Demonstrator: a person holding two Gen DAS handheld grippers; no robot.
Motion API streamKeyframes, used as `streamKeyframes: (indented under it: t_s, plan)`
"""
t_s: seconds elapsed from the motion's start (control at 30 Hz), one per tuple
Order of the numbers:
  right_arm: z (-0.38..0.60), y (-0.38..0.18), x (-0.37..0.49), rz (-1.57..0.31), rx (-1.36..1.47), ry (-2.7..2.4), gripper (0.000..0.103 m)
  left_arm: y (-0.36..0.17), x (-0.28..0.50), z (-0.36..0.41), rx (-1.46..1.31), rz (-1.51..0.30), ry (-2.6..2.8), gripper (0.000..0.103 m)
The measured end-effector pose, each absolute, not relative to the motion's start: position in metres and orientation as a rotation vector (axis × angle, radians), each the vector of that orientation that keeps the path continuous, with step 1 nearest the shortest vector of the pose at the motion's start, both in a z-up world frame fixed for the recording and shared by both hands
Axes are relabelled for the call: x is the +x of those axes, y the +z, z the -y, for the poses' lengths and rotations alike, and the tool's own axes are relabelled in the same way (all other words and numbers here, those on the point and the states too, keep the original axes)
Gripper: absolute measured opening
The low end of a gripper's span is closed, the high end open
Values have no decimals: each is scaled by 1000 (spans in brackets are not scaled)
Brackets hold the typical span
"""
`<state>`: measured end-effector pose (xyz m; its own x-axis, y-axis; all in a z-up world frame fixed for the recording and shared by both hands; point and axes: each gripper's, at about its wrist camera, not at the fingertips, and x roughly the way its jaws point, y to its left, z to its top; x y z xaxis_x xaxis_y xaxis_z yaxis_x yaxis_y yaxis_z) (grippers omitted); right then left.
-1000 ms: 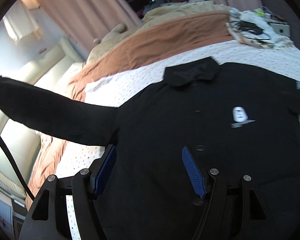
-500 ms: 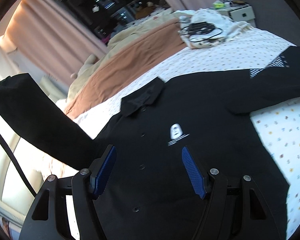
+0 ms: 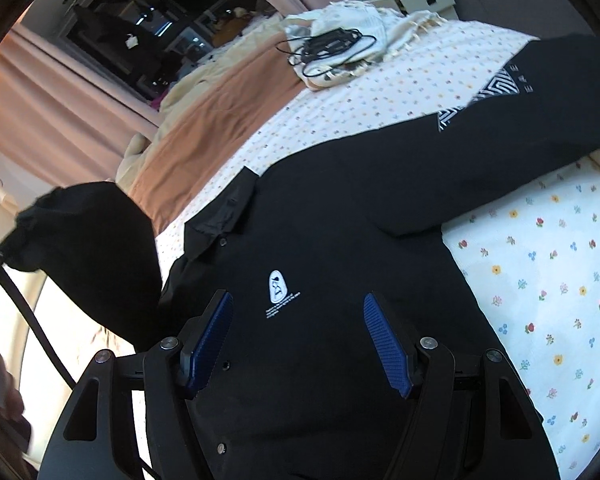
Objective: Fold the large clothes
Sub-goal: 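Carry the sleeve with the left gripper across the shirt body and release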
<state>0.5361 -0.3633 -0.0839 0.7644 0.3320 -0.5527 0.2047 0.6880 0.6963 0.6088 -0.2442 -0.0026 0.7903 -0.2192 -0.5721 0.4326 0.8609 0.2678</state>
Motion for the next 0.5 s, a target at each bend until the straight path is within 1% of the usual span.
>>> streamKeyframes:
  t_s: [0.17,0.27,0.47,0.5]
  plan:
    - [367,-83,545,-702,841,95,66,-45,619,251,326,-614,-419,26]
    - [373,-87,548,-698,847,90,66,-59,626,251,255,-632,-431,26]
    - [387,-94,543,-690,883,56,66,-65,634,252,142,-676,-465,27]
    - [389,-96,543,-692,885,48,66,-65,634,249,124,-684,-471,29]
